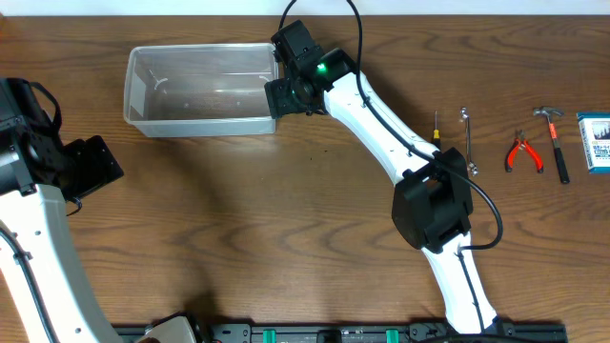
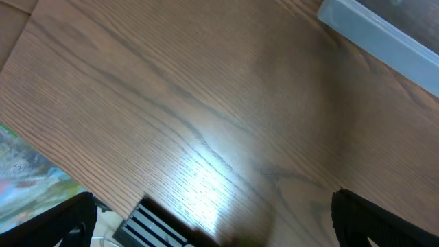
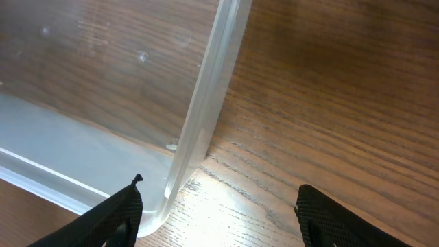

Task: Pack container
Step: 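Grip the right rim and drag the container rightward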

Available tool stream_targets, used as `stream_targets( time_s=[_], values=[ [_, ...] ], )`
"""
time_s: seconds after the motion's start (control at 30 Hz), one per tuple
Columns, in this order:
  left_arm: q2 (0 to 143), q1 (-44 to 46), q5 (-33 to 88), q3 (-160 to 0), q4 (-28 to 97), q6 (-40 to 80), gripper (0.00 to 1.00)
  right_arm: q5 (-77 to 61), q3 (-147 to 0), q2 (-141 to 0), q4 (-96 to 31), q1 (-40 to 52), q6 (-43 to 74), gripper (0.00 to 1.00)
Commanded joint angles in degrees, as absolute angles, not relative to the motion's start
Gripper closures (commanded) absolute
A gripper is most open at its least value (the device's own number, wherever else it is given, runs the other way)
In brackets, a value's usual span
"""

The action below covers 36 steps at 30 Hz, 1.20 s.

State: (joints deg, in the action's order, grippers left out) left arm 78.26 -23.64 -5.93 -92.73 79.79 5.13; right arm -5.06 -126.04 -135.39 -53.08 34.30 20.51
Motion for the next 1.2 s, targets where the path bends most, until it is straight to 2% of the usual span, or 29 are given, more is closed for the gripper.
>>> stream_targets(
  time_s=[0.0,0.6,0.77,0.97,1.17],
  values=[
    [78.2,-23.9,-5.5,-93.8,80.3,5.0,0.02,-4.3,-126.9,-136.1,-53.1,33.8,21.0,0.27],
    [78.2,-23.9,-5.5,-93.8,80.5,5.0,0.02,-4.7,-127.2,-139.5,-54.0,33.7,21.0,0.24],
    [78.2,-23.9,-5.5,-93.8,80.5,5.0,0.02,-4.6,-127.2,-139.5,-54.5,33.4,21.0,0.31],
    [78.2,-23.9,-5.5,-93.8,80.5,5.0,0.02,-4.1,-127.6,-139.5,-56.7,32.2,21.0,0.33],
    [78.2,-23.9,-5.5,-93.8,80.5,5.0,0.02,-4.0,-129.6,-139.5,-59.2,30.2,21.2,0.46]
  ],
)
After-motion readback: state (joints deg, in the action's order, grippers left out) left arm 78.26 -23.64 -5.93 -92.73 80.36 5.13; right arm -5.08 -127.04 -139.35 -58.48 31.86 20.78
